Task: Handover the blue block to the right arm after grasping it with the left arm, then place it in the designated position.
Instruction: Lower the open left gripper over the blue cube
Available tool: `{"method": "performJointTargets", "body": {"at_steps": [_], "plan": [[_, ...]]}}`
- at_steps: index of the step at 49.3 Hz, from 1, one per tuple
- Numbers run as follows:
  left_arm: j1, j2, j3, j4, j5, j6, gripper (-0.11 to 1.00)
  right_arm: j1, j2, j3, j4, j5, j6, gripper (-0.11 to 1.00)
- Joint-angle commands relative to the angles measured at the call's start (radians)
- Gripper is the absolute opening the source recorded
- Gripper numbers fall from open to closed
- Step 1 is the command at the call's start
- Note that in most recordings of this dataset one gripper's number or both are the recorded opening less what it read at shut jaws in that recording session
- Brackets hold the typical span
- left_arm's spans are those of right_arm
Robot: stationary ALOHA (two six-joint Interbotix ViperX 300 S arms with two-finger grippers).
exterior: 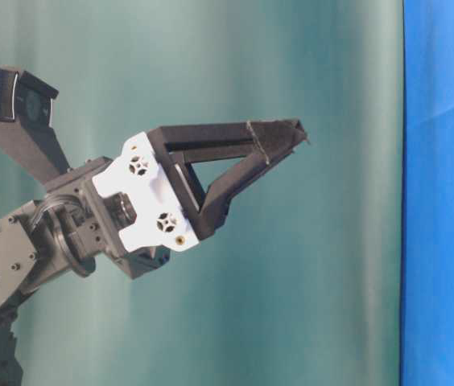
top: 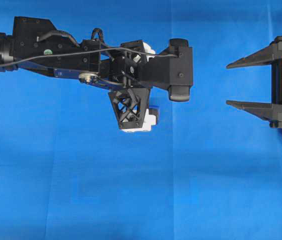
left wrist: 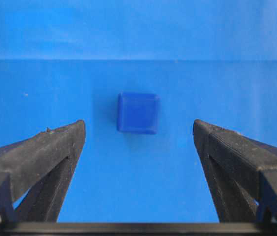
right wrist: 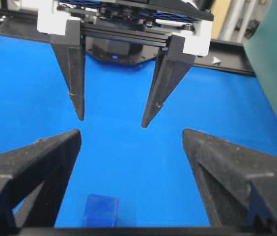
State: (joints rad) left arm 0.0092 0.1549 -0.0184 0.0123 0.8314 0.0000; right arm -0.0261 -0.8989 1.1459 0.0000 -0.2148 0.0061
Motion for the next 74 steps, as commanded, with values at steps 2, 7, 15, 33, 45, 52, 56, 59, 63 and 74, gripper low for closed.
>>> {"method": "performJointTargets", "body": {"at_steps": [2,7,15,33,45,52,56,59,63,74], "plan": [[-0.002,-0.020,-0.020,0.002,-0.003,0.002,0.89,0.000,0.006,-0.029,0.003,-0.005,0.002,0.96],[-0.002,-0.020,-0.018,0.002,-0.003,0.002,0.89,0.000,0.006,-0.029,0.003,-0.005,0.002,0.96],[-0.002,-0.020,-0.014,0.002,-0.003,0.000,0.89,0.000,0.008,-0.029,0.005,-0.005,0.002,0.96],[-0.002,-0.020,-0.009,0.002,-0.003,0.000,0.89,0.000,0.009,-0.029,0.003,-0.005,0.002,0.96],[-0.002,-0.003,0.028,0.002,-0.034,-0.003,0.89,0.000,0.011,-0.029,0.003,-0.005,0.002,0.96],[-0.002,0.025,0.080,0.002,-0.095,-0.005,0.89,0.000,0.017,-0.028,0.003,-0.005,0.002,0.96],[0.000,0.037,0.109,0.002,-0.138,-0.006,0.89,0.000,0.020,-0.028,0.003,-0.005,0.002,0.96],[-0.002,0.043,0.130,0.002,-0.175,-0.006,0.89,0.000,0.023,-0.028,0.003,-0.005,0.002,0.96],[-0.002,0.054,0.161,0.002,-0.229,-0.006,0.89,0.000,0.026,-0.026,0.003,-0.006,0.002,0.96],[-0.002,0.110,0.198,0.002,-0.313,-0.006,0.89,0.000,0.034,-0.025,0.003,-0.009,0.002,0.96]]}}
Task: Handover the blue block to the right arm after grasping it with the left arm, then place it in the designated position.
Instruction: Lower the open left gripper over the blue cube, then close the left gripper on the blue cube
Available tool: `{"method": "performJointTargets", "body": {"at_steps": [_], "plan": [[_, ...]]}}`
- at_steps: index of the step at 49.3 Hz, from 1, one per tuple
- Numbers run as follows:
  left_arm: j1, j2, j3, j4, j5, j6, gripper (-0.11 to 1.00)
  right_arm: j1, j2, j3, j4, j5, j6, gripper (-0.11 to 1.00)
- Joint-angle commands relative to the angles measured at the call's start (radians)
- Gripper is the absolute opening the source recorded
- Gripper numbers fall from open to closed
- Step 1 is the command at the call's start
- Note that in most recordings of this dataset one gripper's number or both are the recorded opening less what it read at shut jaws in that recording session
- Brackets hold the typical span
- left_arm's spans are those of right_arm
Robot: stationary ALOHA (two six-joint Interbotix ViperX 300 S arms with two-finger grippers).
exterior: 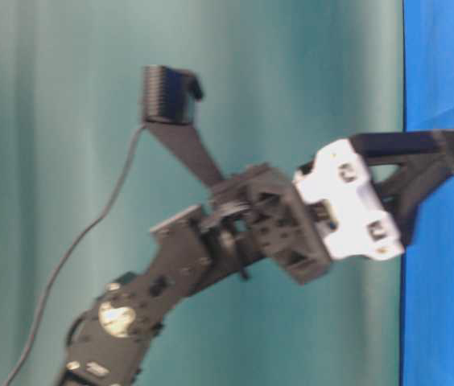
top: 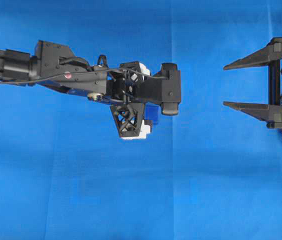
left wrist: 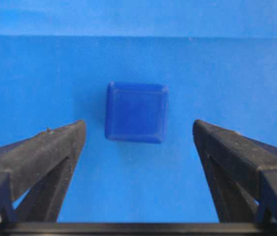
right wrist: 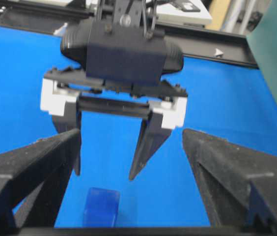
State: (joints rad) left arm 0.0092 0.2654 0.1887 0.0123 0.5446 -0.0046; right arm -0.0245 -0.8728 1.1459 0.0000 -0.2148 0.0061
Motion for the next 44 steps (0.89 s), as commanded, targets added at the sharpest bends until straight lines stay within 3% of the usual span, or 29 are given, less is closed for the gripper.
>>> {"method": "performJointTargets", "body": {"at_steps": [1,44], "plan": [[-0.002,0.008,-0.009,0.002,-0.029,-0.002,0.89,-0.002,0.008,-0.026,0.003,-0.008,0.002,0.96],[-0.003,0.135,-0.008,0.002,-0.129,0.002,0.89,-0.002,0.029,-0.023,0.003,-0.009,0.002,0.96]]}}
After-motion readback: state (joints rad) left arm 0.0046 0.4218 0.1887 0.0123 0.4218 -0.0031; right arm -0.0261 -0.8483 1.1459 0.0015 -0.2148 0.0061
